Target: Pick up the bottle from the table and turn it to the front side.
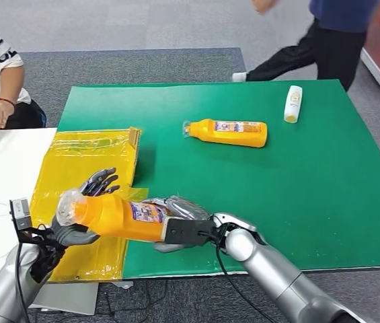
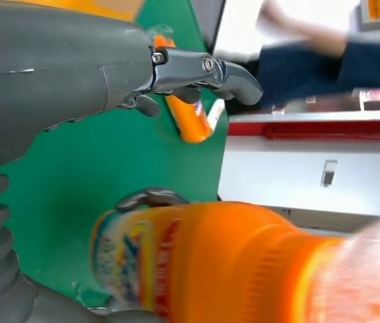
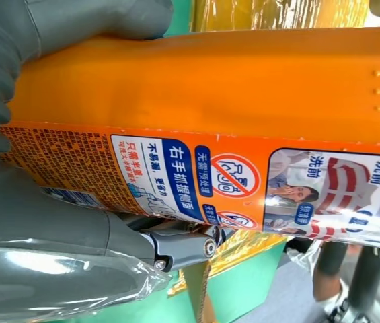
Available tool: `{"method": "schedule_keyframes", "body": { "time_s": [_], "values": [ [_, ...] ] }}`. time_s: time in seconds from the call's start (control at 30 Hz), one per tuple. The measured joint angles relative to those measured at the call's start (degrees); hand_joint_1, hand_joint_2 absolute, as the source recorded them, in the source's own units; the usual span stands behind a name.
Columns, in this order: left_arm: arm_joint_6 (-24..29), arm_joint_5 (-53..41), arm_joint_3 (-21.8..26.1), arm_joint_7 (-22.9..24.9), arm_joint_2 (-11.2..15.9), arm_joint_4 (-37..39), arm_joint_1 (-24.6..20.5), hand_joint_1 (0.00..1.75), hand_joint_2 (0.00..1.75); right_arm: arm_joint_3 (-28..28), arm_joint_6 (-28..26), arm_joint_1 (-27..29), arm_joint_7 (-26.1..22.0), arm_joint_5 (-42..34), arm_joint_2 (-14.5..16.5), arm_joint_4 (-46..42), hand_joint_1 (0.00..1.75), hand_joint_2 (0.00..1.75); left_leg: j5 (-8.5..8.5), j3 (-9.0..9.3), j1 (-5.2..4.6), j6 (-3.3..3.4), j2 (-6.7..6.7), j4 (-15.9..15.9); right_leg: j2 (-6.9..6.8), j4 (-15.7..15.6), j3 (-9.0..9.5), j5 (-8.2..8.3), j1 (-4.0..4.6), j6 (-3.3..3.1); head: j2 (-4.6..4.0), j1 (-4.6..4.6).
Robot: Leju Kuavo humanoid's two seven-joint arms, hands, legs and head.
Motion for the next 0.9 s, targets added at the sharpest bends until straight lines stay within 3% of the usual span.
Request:
{"method": "schedule_keyframes", "body": {
  "time_s": [0.47, 0.9],
  "values": [
    [-0.07, 1.37, -3.41, 0.37, 0.05, 1.56, -3.04, 0.0, 1.75, 1.03, -2.38, -2.19, 2.65, -0.94, 0.98, 3.1, 1.75, 1.75, 0.0, 0.0, 0.0, 0.0, 0.0, 0.0, 0.0, 0.0, -0.02, 0.0, 0.0, 0.0, 0.0, 0.01],
    [0.96, 1.43, -3.98, 1.35, -0.07, 1.54, -2.31, 0.0, 1.75, -0.81, -8.1, -0.83, 6.58, 6.8, 3.18, 3.51, 1.75, 1.75, 0.0, -0.04, 0.0, 0.0, 0.0, 0.0, 0.01, 0.0, -0.06, -0.01, 0.0, 0.0, 0.0, 0.01]
  ]
}}
